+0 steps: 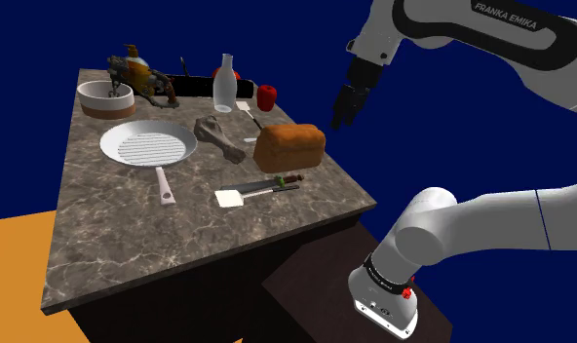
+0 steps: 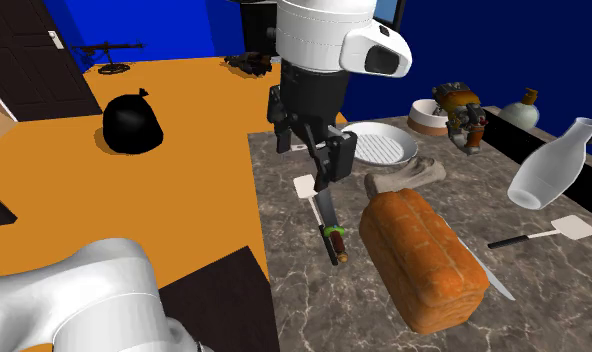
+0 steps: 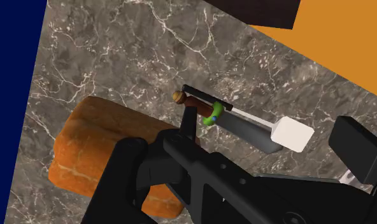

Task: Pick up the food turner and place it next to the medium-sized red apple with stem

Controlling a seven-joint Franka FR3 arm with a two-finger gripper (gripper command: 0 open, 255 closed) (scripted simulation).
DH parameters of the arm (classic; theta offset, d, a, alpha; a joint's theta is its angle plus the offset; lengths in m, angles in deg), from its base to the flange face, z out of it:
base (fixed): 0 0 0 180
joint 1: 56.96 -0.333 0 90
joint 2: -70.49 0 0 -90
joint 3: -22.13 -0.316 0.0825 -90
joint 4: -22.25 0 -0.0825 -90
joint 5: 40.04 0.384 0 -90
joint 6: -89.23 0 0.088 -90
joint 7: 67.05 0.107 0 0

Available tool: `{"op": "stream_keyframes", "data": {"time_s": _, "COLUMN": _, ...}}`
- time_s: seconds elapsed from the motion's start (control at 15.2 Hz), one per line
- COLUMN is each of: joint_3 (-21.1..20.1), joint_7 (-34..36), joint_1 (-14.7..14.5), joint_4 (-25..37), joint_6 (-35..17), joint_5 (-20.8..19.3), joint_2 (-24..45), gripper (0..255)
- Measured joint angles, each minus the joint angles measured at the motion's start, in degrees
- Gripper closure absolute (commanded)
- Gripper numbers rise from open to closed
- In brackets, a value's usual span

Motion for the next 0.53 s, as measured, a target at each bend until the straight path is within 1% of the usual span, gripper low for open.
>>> {"op": "stream_keyframes", "data": {"time_s": 0.07, "joint_3": 0.0, "joint_7": 0.0, "joint_1": 0.0, "joint_4": 0.0, "joint_6": 0.0, "joint_5": 0.0, "joint_2": 0.0, "gripper": 0}}
{"op": "stream_keyframes", "data": {"time_s": 0.2, "joint_3": -0.1, "joint_7": -2.8, "joint_1": -1.2, "joint_4": -1.5, "joint_6": -2.3, "joint_5": -0.8, "joint_2": 0.6, "gripper": 0}}
{"op": "stream_keyframes", "data": {"time_s": 0.4, "joint_3": -0.2, "joint_7": -9.3, "joint_1": -3.7, "joint_4": -4.8, "joint_6": -8.1, "joint_5": -2.6, "joint_2": 2.5, "gripper": 0}}
{"op": "stream_keyframes", "data": {"time_s": 0.53, "joint_3": -0.8, "joint_7": -13.3, "joint_1": -5.7, "joint_4": -6.9, "joint_6": -13.0, "joint_5": -3.5, "joint_2": 4.8, "gripper": 0}}
